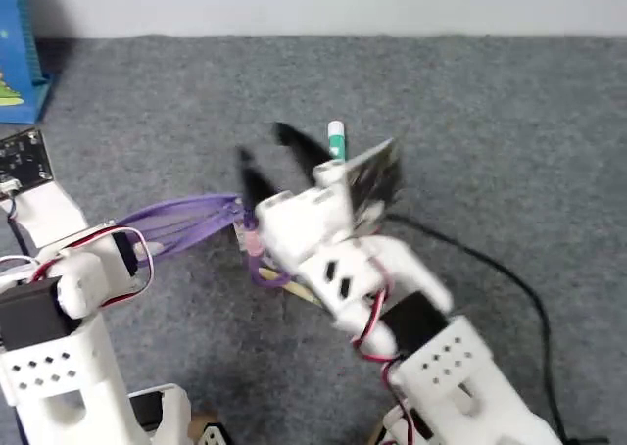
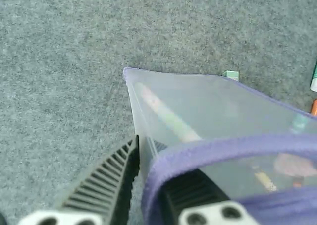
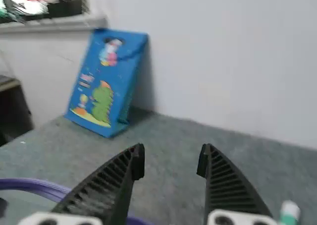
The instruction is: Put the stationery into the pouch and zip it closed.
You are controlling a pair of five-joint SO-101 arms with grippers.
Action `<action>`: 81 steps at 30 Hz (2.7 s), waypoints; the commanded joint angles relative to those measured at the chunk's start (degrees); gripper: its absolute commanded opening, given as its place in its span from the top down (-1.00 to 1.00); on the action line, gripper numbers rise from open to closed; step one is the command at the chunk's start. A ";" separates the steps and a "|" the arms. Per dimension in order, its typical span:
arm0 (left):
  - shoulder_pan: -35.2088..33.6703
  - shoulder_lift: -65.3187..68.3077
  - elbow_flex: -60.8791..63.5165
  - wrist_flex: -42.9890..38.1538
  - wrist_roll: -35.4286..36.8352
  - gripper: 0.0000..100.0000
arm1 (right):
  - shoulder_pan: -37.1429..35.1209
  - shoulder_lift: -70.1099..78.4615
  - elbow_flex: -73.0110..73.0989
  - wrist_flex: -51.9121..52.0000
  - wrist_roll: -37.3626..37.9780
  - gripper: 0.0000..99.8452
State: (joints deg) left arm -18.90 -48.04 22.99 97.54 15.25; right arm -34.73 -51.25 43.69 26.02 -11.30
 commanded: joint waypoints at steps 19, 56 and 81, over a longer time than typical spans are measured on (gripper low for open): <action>0.09 0.18 -0.31 1.23 0.18 0.98 | 14.29 49.10 -11.52 12.09 1.85 0.67; 0.09 0.18 -0.31 1.23 0.44 0.98 | 8.22 9.01 -29.80 49.27 5.63 0.99; 0.09 0.18 1.27 1.23 0.53 0.98 | -13.05 -5.67 -0.35 -30.46 -1.58 0.98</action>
State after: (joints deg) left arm -18.90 -47.87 23.52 98.42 15.25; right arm -47.12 -56.79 40.62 10.37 -12.62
